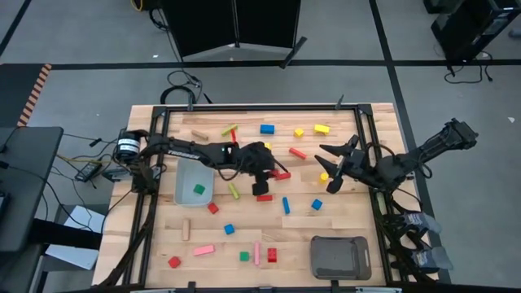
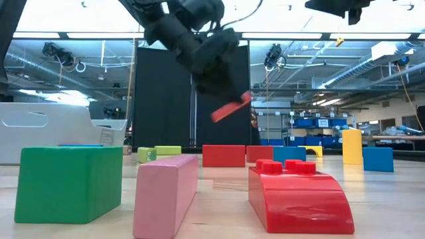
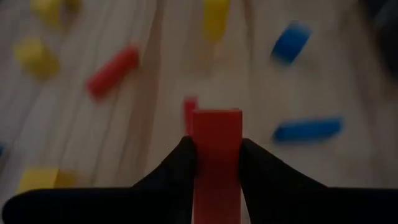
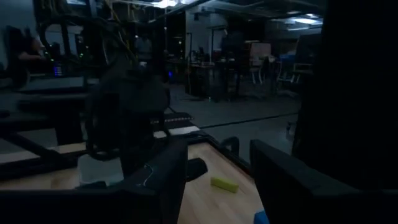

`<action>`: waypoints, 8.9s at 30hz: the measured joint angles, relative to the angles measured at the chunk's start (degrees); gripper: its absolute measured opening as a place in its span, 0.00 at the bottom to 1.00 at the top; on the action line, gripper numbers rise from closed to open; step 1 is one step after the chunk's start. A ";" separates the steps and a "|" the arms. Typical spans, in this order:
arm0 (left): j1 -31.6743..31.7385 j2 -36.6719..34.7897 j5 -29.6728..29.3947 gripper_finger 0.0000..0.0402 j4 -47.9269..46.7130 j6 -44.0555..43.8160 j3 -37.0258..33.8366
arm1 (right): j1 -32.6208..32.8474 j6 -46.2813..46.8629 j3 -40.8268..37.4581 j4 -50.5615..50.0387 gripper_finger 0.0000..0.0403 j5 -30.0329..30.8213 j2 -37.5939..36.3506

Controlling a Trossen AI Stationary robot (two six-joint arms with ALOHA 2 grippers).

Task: Sort blocks by size
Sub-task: Put the top left orange block into the black bin, then put the middle left blue block into the grey bin

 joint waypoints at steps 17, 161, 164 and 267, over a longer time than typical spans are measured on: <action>-10.32 11.64 -1.71 0.25 37.50 -9.80 1.50 | 7.62 -10.64 -0.02 17.61 0.48 -9.12 -0.75; -16.06 -60.74 -26.11 0.48 30.65 -16.49 -55.83 | -13.69 23.00 61.90 -26.12 0.55 -29.41 79.22; -16.08 -61.28 -26.09 0.48 30.53 -16.47 -55.80 | -13.49 23.59 61.88 -27.12 0.55 -28.51 79.74; -21.06 -65.48 -29.78 0.48 24.06 -16.71 -55.82 | -7.73 8.76 61.56 -28.31 0.66 -24.45 73.07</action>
